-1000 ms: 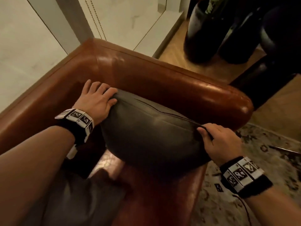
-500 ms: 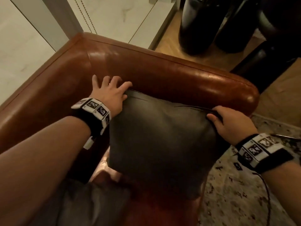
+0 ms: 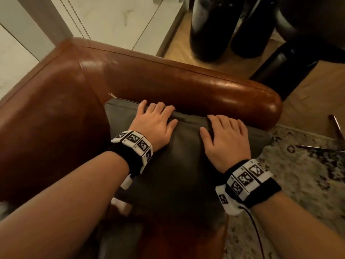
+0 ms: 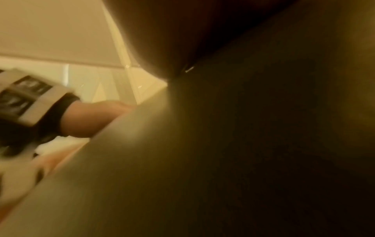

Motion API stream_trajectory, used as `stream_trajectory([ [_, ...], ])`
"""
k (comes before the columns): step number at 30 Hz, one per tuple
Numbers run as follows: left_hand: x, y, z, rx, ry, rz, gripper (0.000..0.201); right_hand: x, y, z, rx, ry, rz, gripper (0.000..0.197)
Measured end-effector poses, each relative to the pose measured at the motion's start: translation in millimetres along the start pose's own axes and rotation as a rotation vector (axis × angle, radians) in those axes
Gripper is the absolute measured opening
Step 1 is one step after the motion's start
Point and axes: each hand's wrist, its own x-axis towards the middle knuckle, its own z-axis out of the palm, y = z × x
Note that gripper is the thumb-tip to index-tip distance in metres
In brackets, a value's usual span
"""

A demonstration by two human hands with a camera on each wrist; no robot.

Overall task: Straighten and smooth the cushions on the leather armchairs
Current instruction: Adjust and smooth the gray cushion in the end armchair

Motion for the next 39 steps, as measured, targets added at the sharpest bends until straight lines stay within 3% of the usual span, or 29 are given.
stream_trajectory([
  [5, -1.9, 3.5, -0.1, -0.054, 0.002, -0.030, 0.030, 12.3, 5.9, -11.3, 0.030, -0.079, 0.002, 0.037],
  [10, -8.0, -41.7, -8.8, 0.013, -0.021, -0.022, 0.052, 5.4, 36.6, -8.7, 0.021, -0.104, -0.071, 0.048],
  [13, -18.6, -98.8, -14.1, 0.108, -0.086, -0.167, 0.068, -3.3, 64.4, -5.7, -0.045, -0.141, -0.168, 0.054],
  [16, -22.0, -103.8, -25.6, 0.120, -0.059, -0.264, 0.067, -2.8, 62.9, -6.0, -0.111, -0.102, -0.172, 0.056],
  [19, -39.4, -59.2, -29.5, 0.092, 0.067, -0.018, 0.058, -18.5, 39.4, -9.1, -0.002, 0.108, -0.148, 0.050],
  [20, -47.6, -45.0, -23.4, 0.087, 0.049, 0.089, 0.057, -34.8, 24.6, -6.1, 0.043, 0.154, -0.202, 0.048],
  [22, -56.8, -29.9, -6.3, 0.119, -0.034, 0.184, 0.056, -78.0, -14.1, 15.2, 0.064, 0.115, -0.480, 0.047],
  [24, -50.0, -30.1, 7.9, 0.135, -0.048, 0.142, 0.054, -116.8, -41.1, 53.3, -0.070, -0.102, -0.797, 0.049],
  [26, -41.7, -32.9, 14.0, 0.155, -0.033, 0.098, 0.054, -117.6, -37.4, 80.5, -0.291, -0.230, -0.905, 0.057],
  [28, -42.3, -33.2, 14.7, 0.141, 0.028, 0.025, 0.057, -89.5, -21.4, 80.4, -0.320, -0.149, -0.834, 0.063],
  [31, -57.9, -8.4, 15.9, 0.039, 0.169, -0.146, 0.060, -44.9, -1.2, 44.5, -0.195, 0.035, -0.451, 0.063],
  [33, -72.1, 25.2, 25.6, -0.007, 0.192, -0.065, 0.062, -35.7, -1.6, 30.2, -0.167, 0.059, -0.318, 0.064],
  [36, -82.5, 42.1, 48.6, 0.079, 0.104, 0.164, 0.063, -35.6, 5.5, 32.7, -0.182, 0.044, -0.315, 0.063],
  [39, -78.5, 0.5, 48.2, 0.121, 0.094, 0.106, 0.062, -35.3, 39.7, 28.3, -0.164, 0.041, -0.114, 0.062],
])
